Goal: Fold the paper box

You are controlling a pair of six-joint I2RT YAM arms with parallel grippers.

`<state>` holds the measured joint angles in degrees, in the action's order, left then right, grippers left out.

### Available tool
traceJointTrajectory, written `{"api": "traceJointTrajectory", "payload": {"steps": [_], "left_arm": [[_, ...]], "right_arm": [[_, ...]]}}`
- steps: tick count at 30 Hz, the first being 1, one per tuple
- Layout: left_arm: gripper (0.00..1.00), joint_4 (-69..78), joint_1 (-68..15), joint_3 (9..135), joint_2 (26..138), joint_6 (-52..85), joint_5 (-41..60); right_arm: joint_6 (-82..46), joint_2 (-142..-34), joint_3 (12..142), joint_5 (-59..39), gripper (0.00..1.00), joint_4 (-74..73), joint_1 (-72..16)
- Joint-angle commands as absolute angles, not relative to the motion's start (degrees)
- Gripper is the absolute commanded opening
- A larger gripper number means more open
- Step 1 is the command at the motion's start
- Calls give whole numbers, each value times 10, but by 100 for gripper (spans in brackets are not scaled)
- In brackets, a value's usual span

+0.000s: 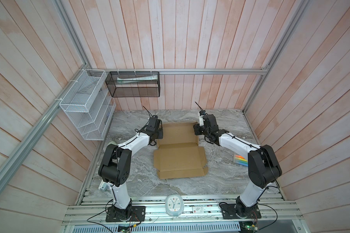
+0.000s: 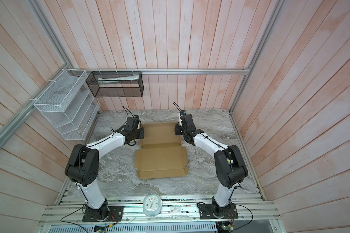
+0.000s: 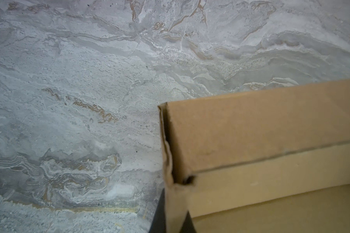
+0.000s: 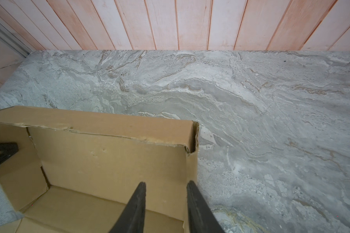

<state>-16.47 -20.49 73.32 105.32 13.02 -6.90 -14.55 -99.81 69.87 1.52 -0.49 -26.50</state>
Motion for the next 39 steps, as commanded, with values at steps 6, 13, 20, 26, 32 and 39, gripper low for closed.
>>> {"api": "traceJointTrajectory", "payload": {"steps": [6,13,20,26,32,39], "left_arm": [[0,-266,-202,785,1084,98,-40],[0,-290,-201,794,1090,92,-33],[0,-319,-200,812,1104,85,-23],[0,-356,-199,840,1121,70,-20],[0,-381,-199,855,1140,59,-21],[0,-387,-196,860,1158,60,-9]], "right_arm": [[-140,-950,688,9,36,12,-259],[-146,-936,674,2,36,4,-258],[-143,-938,667,-5,36,6,-258],[-138,-941,656,-13,36,7,-256],[-139,-957,655,-41,36,1,-255],[-129,-979,670,-94,35,4,-256]]}}
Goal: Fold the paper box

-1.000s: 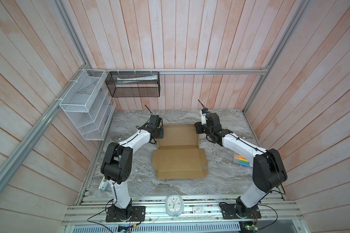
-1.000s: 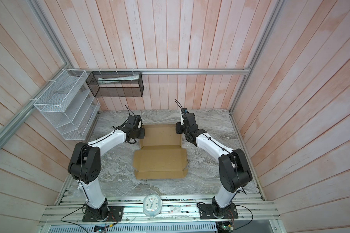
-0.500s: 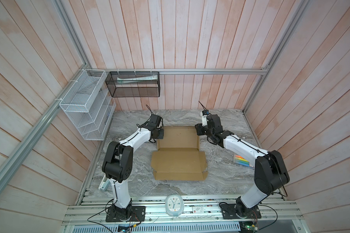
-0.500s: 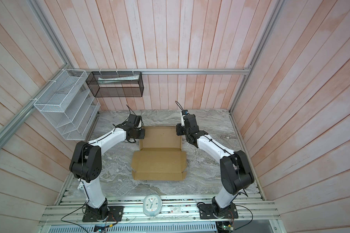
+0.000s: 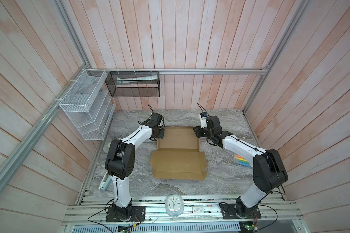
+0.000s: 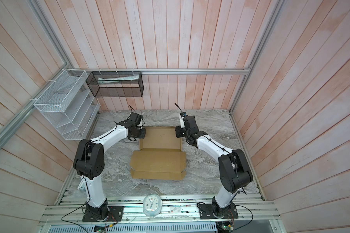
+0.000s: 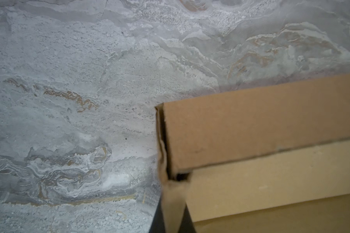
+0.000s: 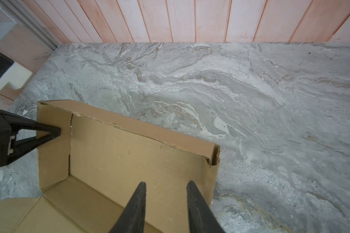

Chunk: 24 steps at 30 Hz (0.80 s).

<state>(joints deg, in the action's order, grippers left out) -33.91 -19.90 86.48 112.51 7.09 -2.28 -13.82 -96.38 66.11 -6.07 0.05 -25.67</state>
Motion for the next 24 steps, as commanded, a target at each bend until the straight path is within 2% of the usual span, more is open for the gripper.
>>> {"api": "traceJointTrajectory", "payload": {"steps": [1,8,16,24], "left_arm": [[0,-387,-196,862,1160,61,-7],[0,-400,-195,880,1183,60,-1],[0,-403,-195,891,1197,66,1],[0,-398,-195,891,1200,69,1]], "right_arm": [[-128,-982,673,-99,35,3,-257],[-115,-1024,701,-115,34,16,-281],[-106,-1099,760,-107,27,34,-305],[-105,-1145,795,-99,25,45,-308]]}}
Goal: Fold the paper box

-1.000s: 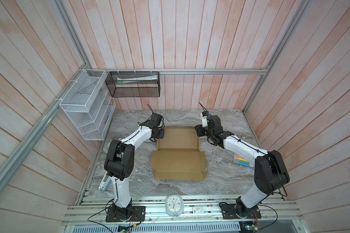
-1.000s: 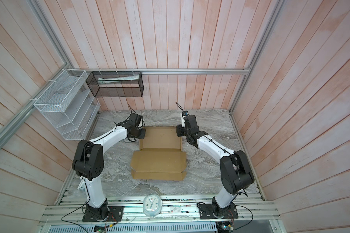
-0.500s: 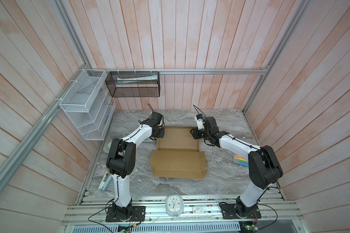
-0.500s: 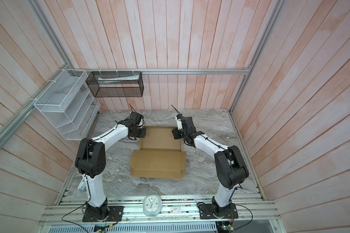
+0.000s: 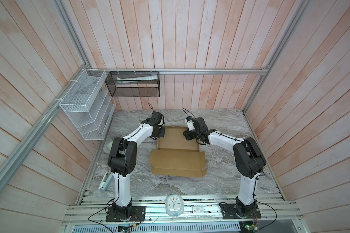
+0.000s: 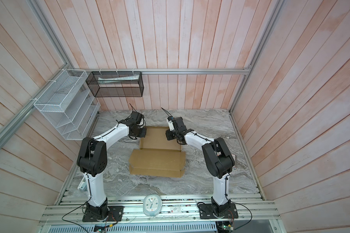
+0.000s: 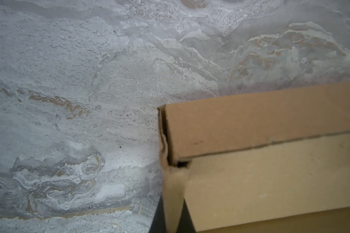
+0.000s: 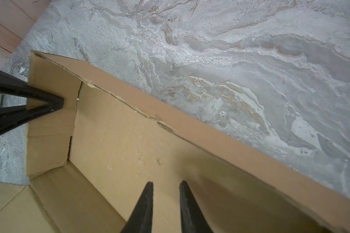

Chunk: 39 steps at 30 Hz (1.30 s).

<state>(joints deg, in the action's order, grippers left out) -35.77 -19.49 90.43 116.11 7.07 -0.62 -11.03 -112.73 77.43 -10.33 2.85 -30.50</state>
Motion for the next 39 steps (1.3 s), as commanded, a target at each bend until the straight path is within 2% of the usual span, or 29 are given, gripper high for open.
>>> {"api": "traceJointTrajectory", "payload": {"steps": [1,12,39], "left_arm": [[0,-397,-195,892,1201,69,0],[8,-395,-195,891,1195,73,-2],[38,-379,-185,898,1170,83,-15]], "right_arm": [[-105,-1151,798,-99,25,46,-308],[-100,-1195,831,-98,23,64,-308],[-102,-1230,849,-105,21,72,-308]]}}
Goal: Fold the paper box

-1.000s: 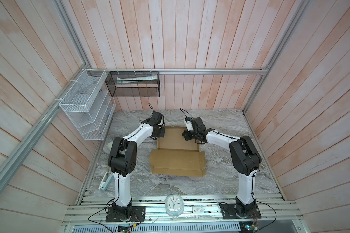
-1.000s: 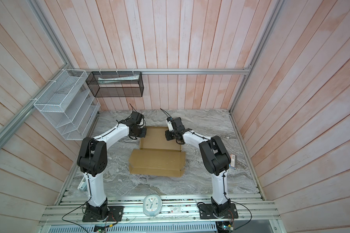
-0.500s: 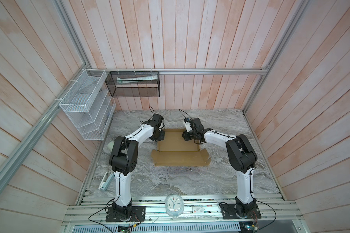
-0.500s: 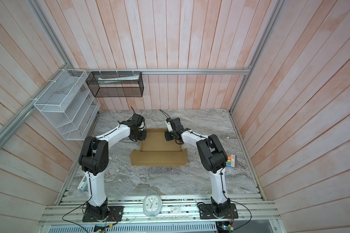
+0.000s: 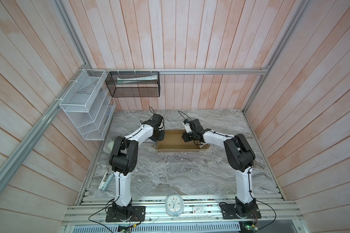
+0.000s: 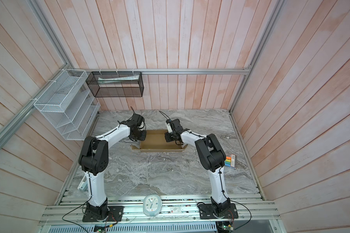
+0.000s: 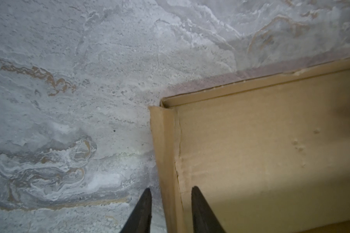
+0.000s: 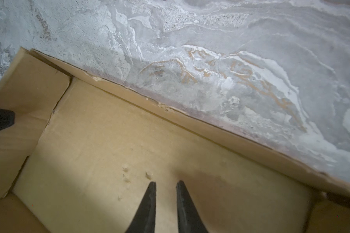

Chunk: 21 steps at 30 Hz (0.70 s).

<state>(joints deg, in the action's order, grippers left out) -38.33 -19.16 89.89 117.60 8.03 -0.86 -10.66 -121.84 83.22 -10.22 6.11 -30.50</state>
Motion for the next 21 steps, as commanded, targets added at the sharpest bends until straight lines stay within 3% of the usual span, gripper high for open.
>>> {"api": "traceJointTrajectory", "payload": {"steps": [1,10,21], "left_arm": [[39,-375,-183,896,1167,85,-13],[47,-354,-168,883,1131,100,21],[50,-332,-149,877,1075,118,66]], "right_arm": [[-102,-1230,850,-105,21,73,-308],[-106,-1237,851,-108,21,75,-308],[-105,-1235,860,-102,20,83,-307]]}}
